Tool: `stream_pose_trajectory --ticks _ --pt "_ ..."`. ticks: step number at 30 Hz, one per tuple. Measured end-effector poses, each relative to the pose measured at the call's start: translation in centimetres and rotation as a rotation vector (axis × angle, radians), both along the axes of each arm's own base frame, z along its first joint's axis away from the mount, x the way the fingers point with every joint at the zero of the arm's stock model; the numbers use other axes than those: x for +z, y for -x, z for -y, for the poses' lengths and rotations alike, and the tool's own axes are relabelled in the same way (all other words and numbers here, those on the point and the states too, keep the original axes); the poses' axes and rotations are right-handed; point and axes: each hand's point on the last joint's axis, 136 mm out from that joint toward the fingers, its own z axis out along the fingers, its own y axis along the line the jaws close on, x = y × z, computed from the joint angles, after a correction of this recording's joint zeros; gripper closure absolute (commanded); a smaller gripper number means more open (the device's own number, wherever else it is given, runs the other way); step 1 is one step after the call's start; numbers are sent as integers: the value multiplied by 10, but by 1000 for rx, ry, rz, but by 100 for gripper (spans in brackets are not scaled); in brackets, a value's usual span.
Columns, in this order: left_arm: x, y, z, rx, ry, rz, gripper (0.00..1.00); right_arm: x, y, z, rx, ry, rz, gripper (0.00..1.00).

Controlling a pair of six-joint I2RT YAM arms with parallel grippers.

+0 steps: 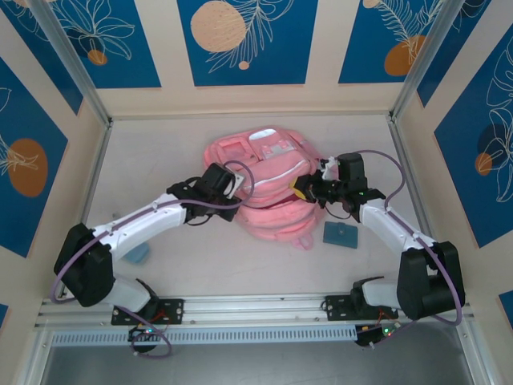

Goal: Pack the student bag

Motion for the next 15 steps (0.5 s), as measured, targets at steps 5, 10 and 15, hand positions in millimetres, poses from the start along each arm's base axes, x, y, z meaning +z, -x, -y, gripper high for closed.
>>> stream_pose_trajectory --ticks 5,10,15 --pt "-1 -12 -5 -69 4 33 100 4 0 0 13 -2 8 92" --pt "-15 -35 -19 -50 -18 31 100 8 0 0 28 0 21 92" --pt "-24 -58 -30 -3 -13 31 100 9 -2 -2 41 2 24 92"
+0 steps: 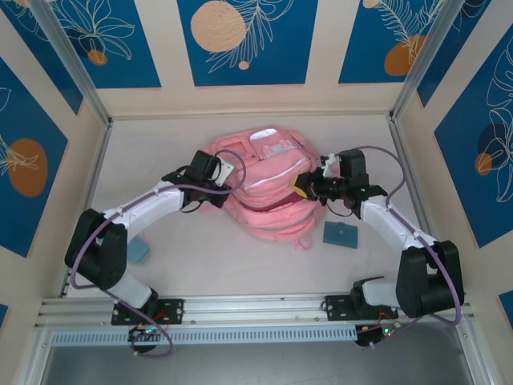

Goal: Pack the student bag

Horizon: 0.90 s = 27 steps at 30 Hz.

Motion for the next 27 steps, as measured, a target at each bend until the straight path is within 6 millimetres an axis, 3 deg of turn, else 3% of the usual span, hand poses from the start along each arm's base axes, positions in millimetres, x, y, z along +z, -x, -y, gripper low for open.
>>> stream_pose_trajectory --ticks 3,6,10,12,16,19,22,27 --pt "-3 -6 -1 18 13 -12 95 -3 -1 -2 8 -3 -13 92" --pt "-3 -8 -2 54 25 -24 66 -8 -1 -6 18 -2 -24 92" --pt "1 -17 -22 198 15 -16 28 -11 -3 -15 30 4 -27 92" --pt "10 -19 -37 299 15 6 18 -12 -6 -20 33 8 -25 92" --pt "34 -7 -85 528 37 45 8 -12 -13 -37 51 15 -15 92" --pt "41 10 -129 696 18 57 5 -10 -20 -51 69 17 -3 92" --pt "34 32 -173 858 -29 30 3 -12 -22 -63 87 17 2 92" --pt "5 75 -241 1121 -111 -75 1 -19 -25 -78 107 13 -7 93"
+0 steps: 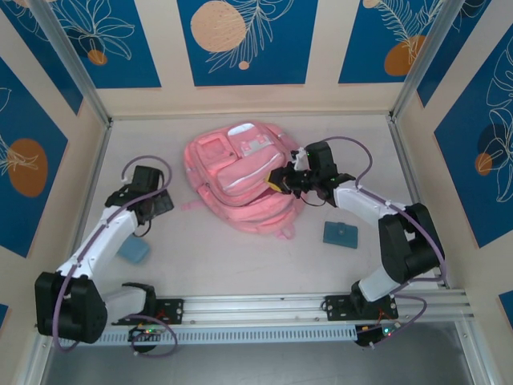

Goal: Pack the student bag

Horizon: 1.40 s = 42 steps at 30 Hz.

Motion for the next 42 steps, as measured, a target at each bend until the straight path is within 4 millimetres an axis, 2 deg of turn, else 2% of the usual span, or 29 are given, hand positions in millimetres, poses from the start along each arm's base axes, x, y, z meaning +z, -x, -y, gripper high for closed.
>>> stream_pose_trajectory --ticks 2,8,11,15,25,34,39,42 --pt "-11 20 -23 100 -2 -43 0 -4 1 -2 3 2 -11 93" --pt "-34 59 -69 345 25 -97 0 -5 1 -4 7 3 -12 93" --pt "-45 70 -79 414 59 -111 0 -6 1 -4 7 3 -13 93" --pt "-53 70 -82 444 106 -114 0 -6 1 -4 7 3 -13 93" --pt "-81 50 -71 418 234 -145 1 -6 1 -4 6 3 -16 92" --pt "-93 38 -58 351 313 -156 27 -7 2 -5 3 13 -21 92" --pt "-91 29 -35 259 359 -153 30 -7 2 -4 2 25 -25 92" --pt "-83 23 -9 162 379 -133 33 -12 3 -2 0 51 -30 88"
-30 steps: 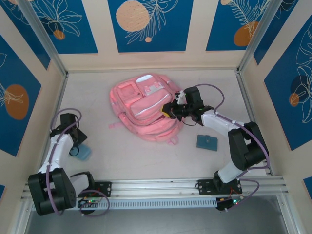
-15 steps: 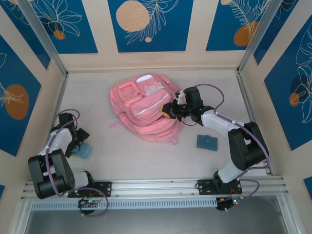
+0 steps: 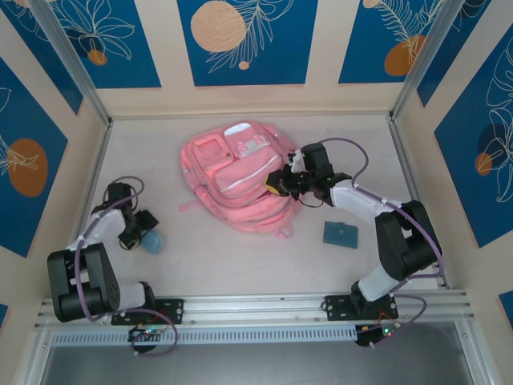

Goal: Pack the student bag

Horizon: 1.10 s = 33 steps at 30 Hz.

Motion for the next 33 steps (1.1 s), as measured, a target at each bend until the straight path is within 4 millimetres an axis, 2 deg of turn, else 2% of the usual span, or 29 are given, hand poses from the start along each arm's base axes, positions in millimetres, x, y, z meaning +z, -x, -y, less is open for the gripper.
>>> stream_pose_trajectory --ticks 1,5,7,11,14,16,18,21,28,33 --pt "6 -2 9 -30 6 24 34 -2 1 1 0 11 -2 83" --pt "34 -7 40 -113 41 136 36 -16 6 8 -4 77 -15 45" --pt "46 -8 55 -141 76 185 38 -25 11 16 -18 130 -25 33" --pt "57 -7 87 -214 158 223 39 -30 23 41 -74 272 -4 24" --pt "59 -2 111 -271 214 215 39 -21 31 55 -109 360 55 23" --pt "63 -2 125 -302 244 215 39 -11 38 54 -100 396 116 23" --pt "70 -5 138 -319 271 231 41 -1 46 44 -63 418 187 23" --pt "81 -13 156 -327 308 271 42 8 66 18 37 454 304 23" --pt "86 -33 186 -305 353 279 42 16 112 -61 332 478 532 22" --pt "91 -45 204 -308 371 289 42 15 127 -108 443 448 615 20"
